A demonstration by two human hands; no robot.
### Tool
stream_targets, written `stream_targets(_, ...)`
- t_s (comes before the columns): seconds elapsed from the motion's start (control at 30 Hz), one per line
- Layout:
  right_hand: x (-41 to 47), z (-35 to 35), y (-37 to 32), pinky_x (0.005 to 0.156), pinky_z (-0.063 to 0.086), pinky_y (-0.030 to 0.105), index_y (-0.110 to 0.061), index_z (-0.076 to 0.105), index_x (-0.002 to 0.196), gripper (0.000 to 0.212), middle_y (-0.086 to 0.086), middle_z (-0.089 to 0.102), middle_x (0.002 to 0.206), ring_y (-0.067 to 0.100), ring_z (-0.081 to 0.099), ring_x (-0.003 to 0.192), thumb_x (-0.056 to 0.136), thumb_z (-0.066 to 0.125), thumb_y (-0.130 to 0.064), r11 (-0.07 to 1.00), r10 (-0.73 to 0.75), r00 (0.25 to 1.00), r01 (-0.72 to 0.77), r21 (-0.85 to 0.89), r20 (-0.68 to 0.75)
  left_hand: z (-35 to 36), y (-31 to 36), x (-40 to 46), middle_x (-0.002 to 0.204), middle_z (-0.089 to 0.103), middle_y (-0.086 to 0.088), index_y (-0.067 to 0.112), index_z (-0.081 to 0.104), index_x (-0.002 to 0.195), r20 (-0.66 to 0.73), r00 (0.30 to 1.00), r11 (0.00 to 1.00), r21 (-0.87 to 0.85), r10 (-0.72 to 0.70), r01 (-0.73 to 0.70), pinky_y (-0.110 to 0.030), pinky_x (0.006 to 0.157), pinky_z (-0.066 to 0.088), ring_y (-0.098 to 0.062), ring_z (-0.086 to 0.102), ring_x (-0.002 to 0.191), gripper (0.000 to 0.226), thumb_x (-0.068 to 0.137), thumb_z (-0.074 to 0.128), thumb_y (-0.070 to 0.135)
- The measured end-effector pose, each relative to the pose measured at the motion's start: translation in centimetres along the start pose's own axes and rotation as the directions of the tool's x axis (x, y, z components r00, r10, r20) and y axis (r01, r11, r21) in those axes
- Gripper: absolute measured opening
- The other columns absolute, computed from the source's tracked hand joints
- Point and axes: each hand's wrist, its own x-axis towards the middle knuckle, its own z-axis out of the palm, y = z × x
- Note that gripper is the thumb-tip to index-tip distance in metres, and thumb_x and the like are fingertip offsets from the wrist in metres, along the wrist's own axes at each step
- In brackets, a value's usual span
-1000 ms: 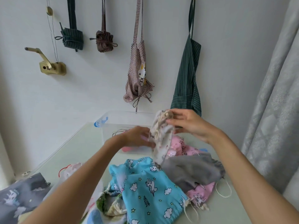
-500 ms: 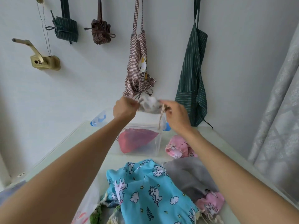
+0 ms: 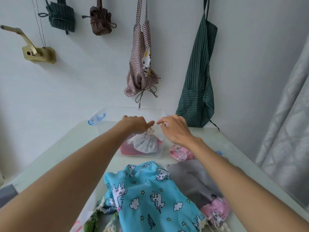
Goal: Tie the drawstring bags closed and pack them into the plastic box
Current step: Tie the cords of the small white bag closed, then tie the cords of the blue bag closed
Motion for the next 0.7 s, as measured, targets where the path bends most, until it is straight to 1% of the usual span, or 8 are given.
stream_targets(0.1,-0.8,0.0,0.5,0.116,0.010,0.045,-0.028,0.054,0.126,0.036,0.002,0.053,0.132,0.015,0.032,0.132,0.096,0.035,-0.021,1.000,-0.010,0.995,0.012,-0.012,0.097,-1.3,-0.1,1.0,0.127,0.057,-0.019,-0.003,0.053,0.121,-0.011,0.998,0.987,-0.149,-0.065,0.063,-0.038,0.096,0.042,-0.034,0.054,0.117,0.050,0.096,0.046,0.041)
stream_targets(0.2,-1.2,-0.2,0.8,0.117,0.006,0.047,-0.028,0.047,0.133,0.039,0.000,0.048,0.138,0.013,0.028,0.136,0.096,0.038,-0.022,1.000,-0.016,0.991,0.019,-0.022,0.137,-1.7,-0.8,0.6,0.110,0.066,-0.010,0.008,0.064,0.111,-0.325,0.926,0.979,-0.130,-0.191,0.157,-0.034,0.085,0.044,-0.029,0.061,0.104,0.038,0.092,0.056,0.040)
stream_targets(0.23,-1.3,-0.1,0.8,0.117,0.005,0.047,-0.028,0.045,0.135,0.040,-0.001,0.046,0.141,0.013,0.026,0.137,0.096,0.039,-0.022,0.999,-0.019,0.990,0.024,-0.030,0.139,-1.6,-1.1,0.6,0.103,0.070,-0.007,0.011,0.068,0.104,-0.372,0.903,0.967,-0.211,-0.215,0.143,-0.033,0.084,0.045,-0.026,0.064,0.098,0.034,0.093,0.054,0.039)
stream_targets(0.33,-2.0,-0.3,0.5,0.118,0.004,0.046,-0.025,0.040,0.139,0.045,-0.003,0.040,0.146,0.012,0.024,0.139,0.095,0.041,-0.016,0.997,-0.052,0.994,0.057,-0.051,0.100,-1.6,-1.4,-0.2,0.099,0.074,-0.003,0.014,0.071,0.100,-0.270,0.953,0.881,-0.474,-0.134,-0.010,-0.035,0.092,0.048,-0.021,0.067,0.095,0.045,0.098,0.038,0.045)
stream_targets(0.43,-3.7,-0.9,0.2,0.117,0.011,0.041,-0.023,0.040,0.139,0.048,-0.005,0.041,0.144,0.013,0.027,0.136,0.092,0.044,-0.011,0.997,-0.071,0.997,0.071,-0.042,0.008,-1.7,-1.1,-2.9,0.119,0.067,0.000,0.020,0.066,0.115,-0.262,0.963,0.955,-0.260,0.070,-0.140,-0.039,0.103,0.039,-0.024,0.060,0.111,0.051,0.093,0.038,0.057)
stream_targets(0.5,-5.8,-1.0,0.1,0.113,0.018,0.033,-0.024,0.044,0.135,0.046,-0.007,0.044,0.140,0.011,0.031,0.132,0.091,0.047,-0.012,0.997,-0.074,0.997,0.073,-0.017,-0.035,-1.2,-1.1,-4.9,0.125,0.064,0.000,0.024,0.063,0.120,-0.357,0.926,0.972,-0.140,0.127,-0.187,-0.038,0.106,0.035,-0.024,0.058,0.115,0.044,0.092,0.047,0.053)
stream_targets(0.63,-12.1,-0.8,-0.2,0.110,0.026,0.031,-0.029,0.054,0.123,0.034,-0.012,0.049,0.135,0.010,0.038,0.129,0.091,0.052,-0.018,0.998,0.017,0.995,-0.023,0.051,0.103,-0.1,-0.8,-11.4,0.112,0.070,0.006,0.026,0.070,0.105,-0.408,0.906,0.932,-0.272,0.114,-0.240,-0.028,0.082,0.051,-0.016,0.066,0.095,0.019,0.092,0.056,0.030)
stream_targets(0.7,-15.5,-0.7,0.1,0.104,0.041,0.033,-0.029,0.058,0.119,0.030,-0.011,0.054,0.132,0.008,0.048,0.121,0.090,0.056,-0.023,0.986,0.120,0.979,-0.137,0.091,0.167,0.8,-1.0,-14.9,0.101,0.073,0.007,0.022,0.072,0.087,-0.374,0.923,0.966,-0.193,0.090,-0.172,-0.031,0.075,0.056,-0.016,0.068,0.079,0.024,0.092,0.055,0.037)
